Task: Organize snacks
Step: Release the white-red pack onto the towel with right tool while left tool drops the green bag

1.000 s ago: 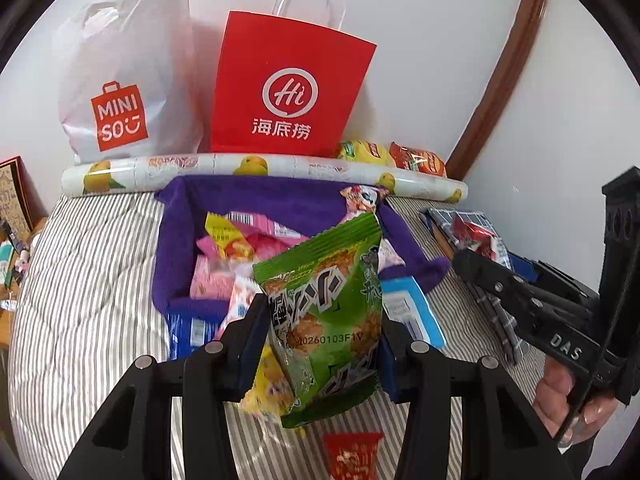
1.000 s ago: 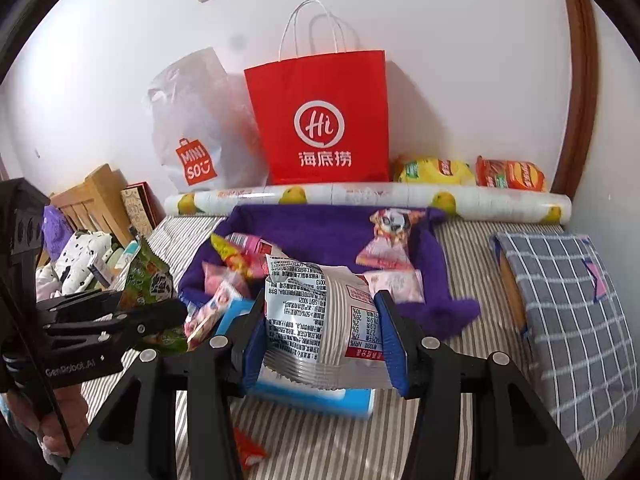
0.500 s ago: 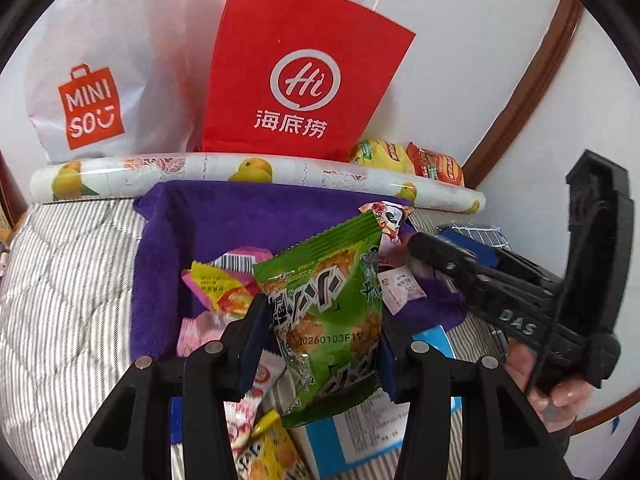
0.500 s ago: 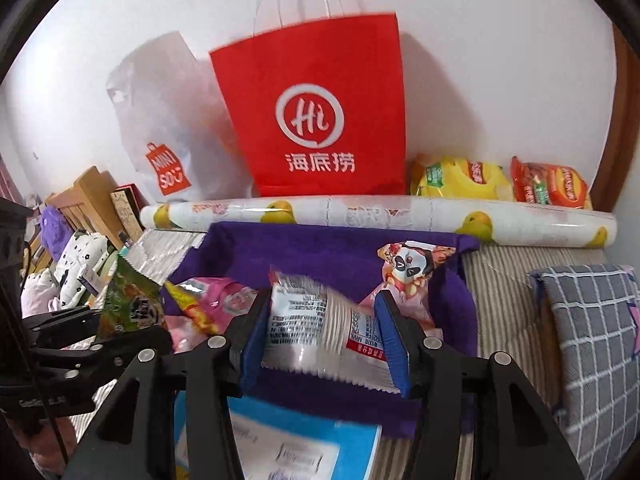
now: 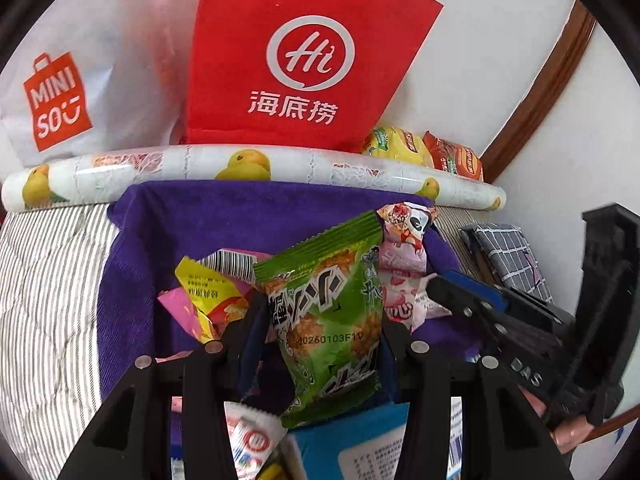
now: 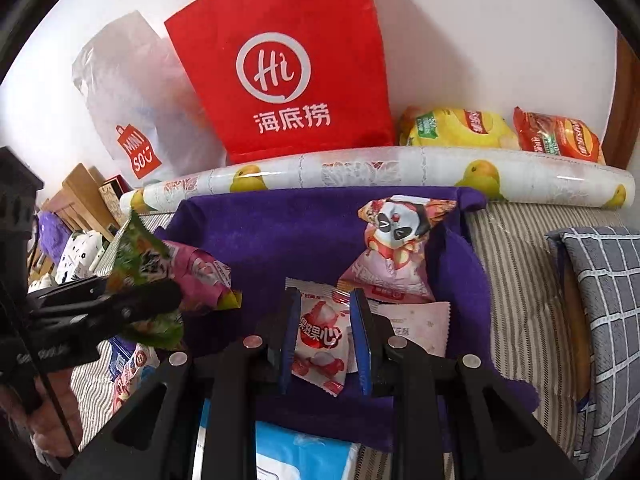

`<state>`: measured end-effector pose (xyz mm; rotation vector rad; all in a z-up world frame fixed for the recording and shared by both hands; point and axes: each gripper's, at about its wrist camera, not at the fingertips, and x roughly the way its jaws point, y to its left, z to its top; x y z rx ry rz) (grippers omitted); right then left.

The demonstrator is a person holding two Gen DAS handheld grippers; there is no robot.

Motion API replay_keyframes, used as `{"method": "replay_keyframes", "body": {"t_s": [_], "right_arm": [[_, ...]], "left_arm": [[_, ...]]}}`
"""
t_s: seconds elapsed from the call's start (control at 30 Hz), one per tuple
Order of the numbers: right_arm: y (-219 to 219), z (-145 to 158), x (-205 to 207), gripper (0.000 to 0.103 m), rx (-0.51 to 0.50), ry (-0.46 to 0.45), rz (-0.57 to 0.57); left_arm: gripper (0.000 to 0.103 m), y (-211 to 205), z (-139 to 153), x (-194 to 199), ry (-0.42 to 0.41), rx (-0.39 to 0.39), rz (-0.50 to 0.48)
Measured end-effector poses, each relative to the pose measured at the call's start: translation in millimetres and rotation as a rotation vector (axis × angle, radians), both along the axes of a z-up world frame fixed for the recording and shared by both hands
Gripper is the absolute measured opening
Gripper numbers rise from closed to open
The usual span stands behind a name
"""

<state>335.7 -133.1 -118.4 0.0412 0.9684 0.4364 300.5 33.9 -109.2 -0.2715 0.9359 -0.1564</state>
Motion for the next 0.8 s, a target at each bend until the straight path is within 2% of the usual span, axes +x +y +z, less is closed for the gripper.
{"method": "replay_keyframes", "body": {"t_s": [0.1, 0.2, 0.47, 0.57, 0.7, 0.8], "right_arm": [[-3.9, 4.0, -2.6, 0.026, 0.008, -0.017, -0.007], [-8.6, 3.4, -4.4, 0.026, 0.021, -0.014, -0.015], [-5.3, 2.3, -6.5, 0.026, -0.011, -0.030, -0.012], [-3.8, 3.6, -8.6, 0.027, -0.008, -0.037, -0.002], [-2.7, 6.0, -9.8, 0.027, 0.006, -0.047, 0.011], [-2.7, 10.6, -12.8, 0.028, 0.019, -0.071, 0.019]], "left_arm": [[0.045, -7.0, -5.2, 13.0, 0.027, 0.025, -0.005], [0.044, -10.2, -15.7, 25.2, 0.058, 0.013, -0.005], [0.046, -15.7, -18.1, 24.8, 0.081, 0.012, -0.022], [0.056, -12.5, -18.2, 21.8, 0.105, -0.008, -0.031], [0.061, -11.1, -12.1, 10.6, 0.097, 0.066, -0.022], [0.067, -4.0, -7.5, 1.3, 0.096, 0.062, -0.012]]}}
